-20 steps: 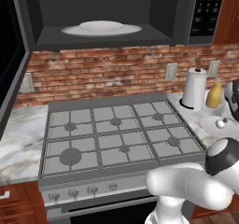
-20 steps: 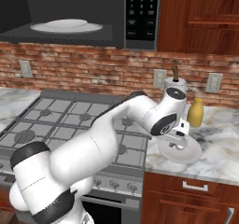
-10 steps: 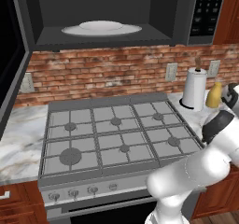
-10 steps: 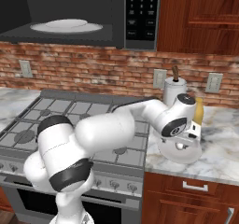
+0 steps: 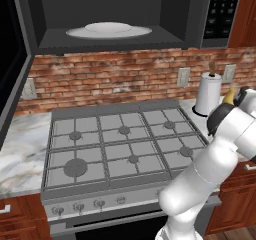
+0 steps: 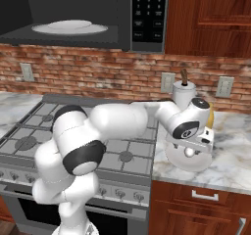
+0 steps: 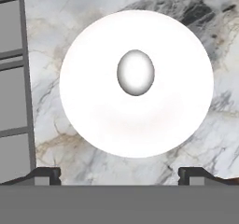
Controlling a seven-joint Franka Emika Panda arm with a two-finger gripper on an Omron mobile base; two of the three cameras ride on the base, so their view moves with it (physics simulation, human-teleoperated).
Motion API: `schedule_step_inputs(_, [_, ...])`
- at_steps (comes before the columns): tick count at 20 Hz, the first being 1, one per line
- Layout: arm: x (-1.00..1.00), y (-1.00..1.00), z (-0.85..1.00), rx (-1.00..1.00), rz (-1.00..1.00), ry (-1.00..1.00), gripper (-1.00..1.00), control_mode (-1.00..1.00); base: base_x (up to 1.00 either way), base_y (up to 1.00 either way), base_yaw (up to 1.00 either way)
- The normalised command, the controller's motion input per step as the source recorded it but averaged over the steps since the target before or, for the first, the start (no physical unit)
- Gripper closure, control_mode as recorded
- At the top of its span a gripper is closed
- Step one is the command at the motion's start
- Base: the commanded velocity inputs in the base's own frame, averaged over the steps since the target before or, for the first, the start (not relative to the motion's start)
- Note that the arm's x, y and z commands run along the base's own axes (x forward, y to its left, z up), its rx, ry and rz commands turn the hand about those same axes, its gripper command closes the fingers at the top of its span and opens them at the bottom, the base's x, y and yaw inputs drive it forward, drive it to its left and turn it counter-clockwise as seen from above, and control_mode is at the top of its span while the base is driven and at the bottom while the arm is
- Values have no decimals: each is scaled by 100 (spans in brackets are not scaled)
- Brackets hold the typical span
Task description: Pick the egg from the counter and place it in the microwave.
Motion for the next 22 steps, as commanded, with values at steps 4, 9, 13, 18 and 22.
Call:
schedule_step_inputs(4, [28,0,-25,0,0,0,-100,-100,0,0,0])
schedule_step_inputs(9, [42,-2,-19,0,1,0,-100,-100,0,0,0])
schedule_step_inputs(13, [32,0,-26,0,3,0,-100,-100,0,0,0])
schedule_step_inputs(18, [19,-22,-17,0,3,0,-100,-100,0,0,0])
schedule_step_inputs(22, [8,-29,-3,0,3,0,-100,-100,0,0,0])
